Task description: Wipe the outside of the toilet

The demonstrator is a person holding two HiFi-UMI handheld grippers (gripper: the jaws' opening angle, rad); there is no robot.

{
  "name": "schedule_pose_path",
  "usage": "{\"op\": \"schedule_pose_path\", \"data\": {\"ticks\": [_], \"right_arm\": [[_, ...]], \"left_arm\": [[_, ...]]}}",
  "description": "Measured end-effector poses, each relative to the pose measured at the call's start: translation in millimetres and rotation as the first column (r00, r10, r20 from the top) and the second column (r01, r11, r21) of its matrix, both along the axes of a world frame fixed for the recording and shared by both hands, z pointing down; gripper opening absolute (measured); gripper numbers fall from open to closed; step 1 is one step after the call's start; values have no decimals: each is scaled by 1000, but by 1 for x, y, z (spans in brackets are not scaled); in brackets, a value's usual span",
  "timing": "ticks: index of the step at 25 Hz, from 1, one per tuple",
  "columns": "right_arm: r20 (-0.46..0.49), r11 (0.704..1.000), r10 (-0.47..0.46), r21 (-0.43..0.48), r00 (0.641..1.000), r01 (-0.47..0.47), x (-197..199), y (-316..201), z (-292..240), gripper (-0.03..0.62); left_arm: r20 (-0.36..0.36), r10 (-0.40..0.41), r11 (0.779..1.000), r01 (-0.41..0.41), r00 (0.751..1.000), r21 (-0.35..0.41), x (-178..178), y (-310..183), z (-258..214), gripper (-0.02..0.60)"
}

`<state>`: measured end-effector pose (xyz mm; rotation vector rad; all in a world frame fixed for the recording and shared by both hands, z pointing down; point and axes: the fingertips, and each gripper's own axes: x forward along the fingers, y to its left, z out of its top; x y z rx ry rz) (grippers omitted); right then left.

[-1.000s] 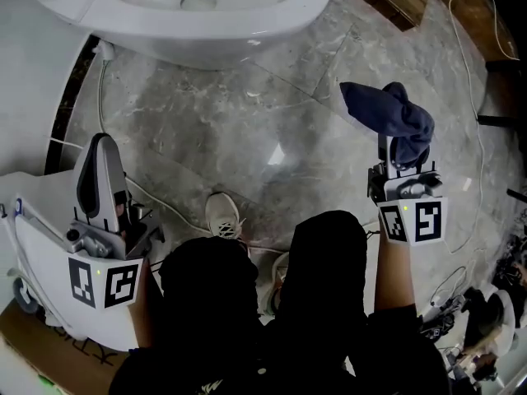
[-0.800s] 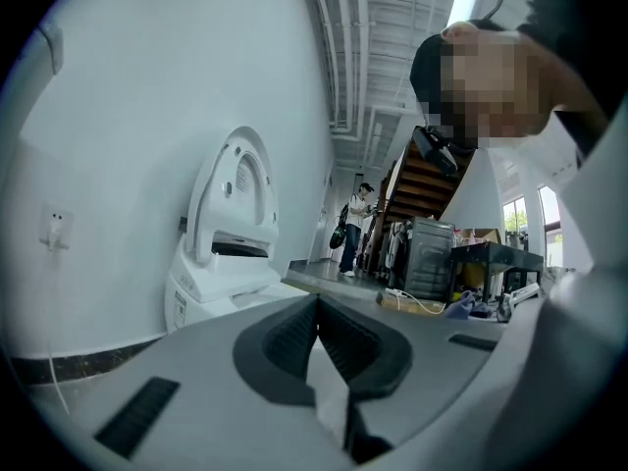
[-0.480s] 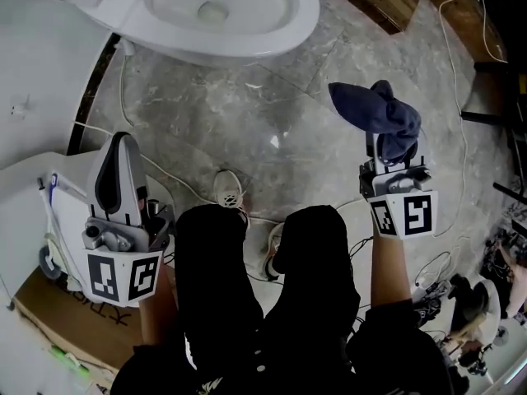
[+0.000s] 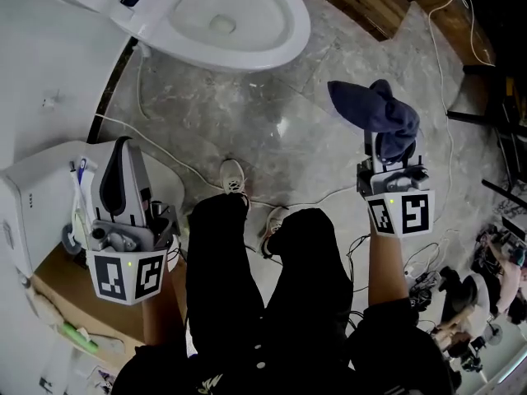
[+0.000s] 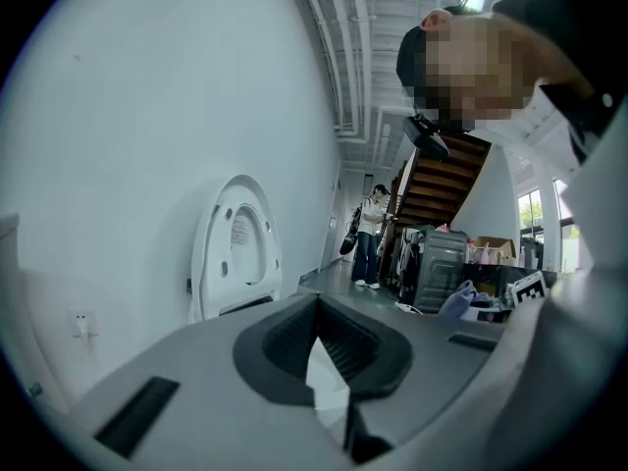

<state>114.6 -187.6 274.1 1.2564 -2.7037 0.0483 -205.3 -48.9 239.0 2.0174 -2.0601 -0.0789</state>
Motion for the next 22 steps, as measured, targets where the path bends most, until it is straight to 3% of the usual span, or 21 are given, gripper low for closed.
{"op": "schedule_pose_path", "data": {"ticks": [22], "right_arm": [[4,1000,13,10,1000,-13,-16,8,-176,117]], "left_arm": [[-24,-44,999,44,999,10,-22,6,-168,11]]}}
